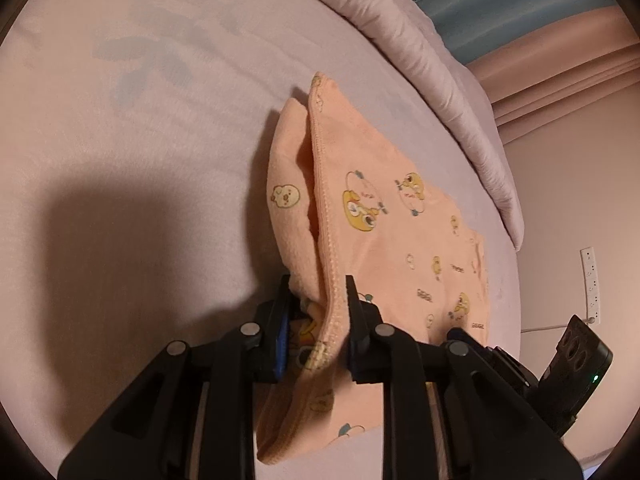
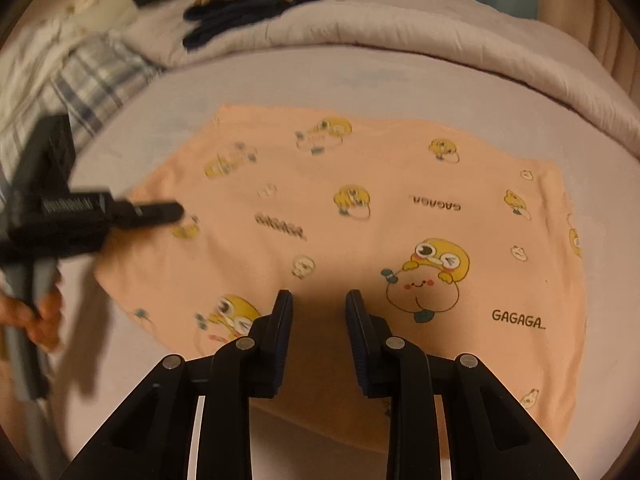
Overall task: Fold small clothes
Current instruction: 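Lift the edge and fold it across the shirt with the left gripper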
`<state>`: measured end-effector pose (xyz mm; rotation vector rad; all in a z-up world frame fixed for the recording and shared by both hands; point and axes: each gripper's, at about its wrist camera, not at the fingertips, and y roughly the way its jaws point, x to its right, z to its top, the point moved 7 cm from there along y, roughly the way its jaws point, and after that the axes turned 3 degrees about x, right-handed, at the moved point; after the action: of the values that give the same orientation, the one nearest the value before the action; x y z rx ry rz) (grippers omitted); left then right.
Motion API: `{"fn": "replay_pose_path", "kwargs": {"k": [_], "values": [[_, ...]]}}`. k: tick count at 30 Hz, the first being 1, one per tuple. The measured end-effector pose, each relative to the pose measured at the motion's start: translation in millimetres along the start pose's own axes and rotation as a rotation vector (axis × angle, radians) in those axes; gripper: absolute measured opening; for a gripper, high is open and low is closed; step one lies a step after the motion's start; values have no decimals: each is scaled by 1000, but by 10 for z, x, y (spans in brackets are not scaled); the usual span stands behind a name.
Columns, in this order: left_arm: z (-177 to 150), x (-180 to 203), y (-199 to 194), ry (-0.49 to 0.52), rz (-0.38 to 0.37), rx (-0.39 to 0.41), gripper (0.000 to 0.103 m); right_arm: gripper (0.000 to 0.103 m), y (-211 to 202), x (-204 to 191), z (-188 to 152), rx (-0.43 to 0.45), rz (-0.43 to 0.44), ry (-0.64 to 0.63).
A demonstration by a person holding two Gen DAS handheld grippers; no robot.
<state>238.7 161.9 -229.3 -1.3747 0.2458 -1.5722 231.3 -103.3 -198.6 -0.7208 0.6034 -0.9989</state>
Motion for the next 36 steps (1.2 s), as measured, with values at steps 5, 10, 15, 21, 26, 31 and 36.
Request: {"fn": "replay_pose_path", "kwargs": {"k": [5, 10, 15, 21, 26, 31, 36], "values": [[27, 115, -82, -3, -46, 16, 19, 29, 107, 19, -27, -35, 7, 11], [22, 261, -119, 32, -55, 24, 19, 29, 182, 50, -97, -57, 30, 57], [28, 370, -132, 46, -62, 32, 19, 29, 130, 112, -82, -48, 67, 110], [13, 525, -140, 74, -75, 37, 19, 29, 37, 157, -46, -13, 93, 150], [-19, 646, -141, 99, -83, 35, 19, 29, 5, 193, -14, 7, 119, 176], [-56, 760, -129, 126, -87, 30, 19, 29, -11, 248, -12, 17, 127, 189], [-83, 928, -50, 155, -93, 13, 19, 29, -50, 354, -59, 23, 146, 236]]}}
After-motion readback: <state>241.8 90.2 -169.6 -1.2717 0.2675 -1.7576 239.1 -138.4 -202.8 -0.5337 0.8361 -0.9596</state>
